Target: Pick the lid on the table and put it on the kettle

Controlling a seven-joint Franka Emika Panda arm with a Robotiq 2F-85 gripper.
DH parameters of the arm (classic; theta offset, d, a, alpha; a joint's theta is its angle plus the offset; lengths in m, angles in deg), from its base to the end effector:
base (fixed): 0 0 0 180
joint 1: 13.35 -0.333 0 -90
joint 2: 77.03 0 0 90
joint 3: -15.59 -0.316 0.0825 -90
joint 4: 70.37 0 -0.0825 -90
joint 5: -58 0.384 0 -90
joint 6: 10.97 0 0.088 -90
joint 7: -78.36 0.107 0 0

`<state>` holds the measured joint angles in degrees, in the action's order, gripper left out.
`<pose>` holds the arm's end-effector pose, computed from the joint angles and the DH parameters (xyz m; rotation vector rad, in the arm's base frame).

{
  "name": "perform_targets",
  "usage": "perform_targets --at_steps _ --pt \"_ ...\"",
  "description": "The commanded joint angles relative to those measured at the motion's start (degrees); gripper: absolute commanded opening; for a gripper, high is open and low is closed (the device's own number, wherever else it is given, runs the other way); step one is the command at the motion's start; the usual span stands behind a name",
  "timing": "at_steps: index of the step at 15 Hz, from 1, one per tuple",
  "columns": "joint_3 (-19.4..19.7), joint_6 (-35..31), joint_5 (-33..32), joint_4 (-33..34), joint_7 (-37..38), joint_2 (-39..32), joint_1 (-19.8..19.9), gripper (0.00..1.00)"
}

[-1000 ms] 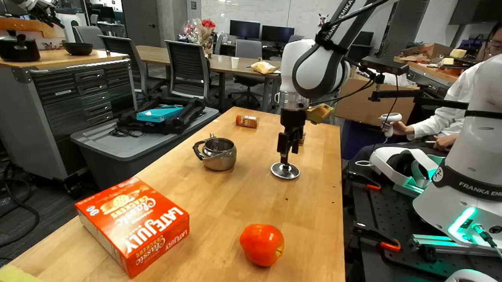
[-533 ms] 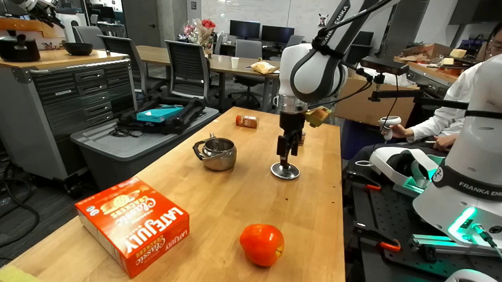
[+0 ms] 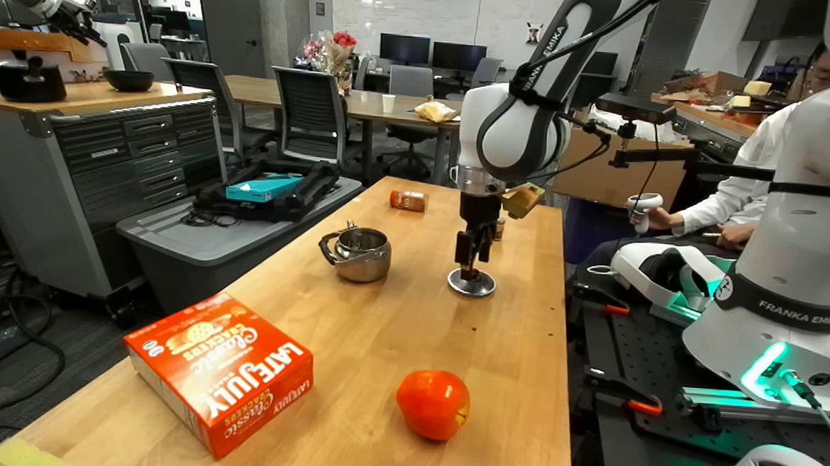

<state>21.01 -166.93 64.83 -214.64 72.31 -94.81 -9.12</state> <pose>0.4405 -0.0825 0.1538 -3.0985 0.2660 0.1562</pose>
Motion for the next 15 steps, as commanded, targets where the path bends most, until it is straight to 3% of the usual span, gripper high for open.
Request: perform_targets --at_steps 1,9,10,11,15 --pt "-0.73 -1.26 -1.29 1.34 0.02 -1.55 1.26 0.74" --pt "-3.7 -1.63 1.08 -0.42 -1.63 2.01 1.83 0.11" --pt "-4.24 -1.57 1.6 -0.63 -1.9 2.49 1.97 0.07" --pt "-4.78 -1.51 2.13 -0.85 -2.16 3.02 2.11 0.1" --pt "-6.2 -0.39 3.47 -1.22 -2.58 5.11 2.16 0.09"
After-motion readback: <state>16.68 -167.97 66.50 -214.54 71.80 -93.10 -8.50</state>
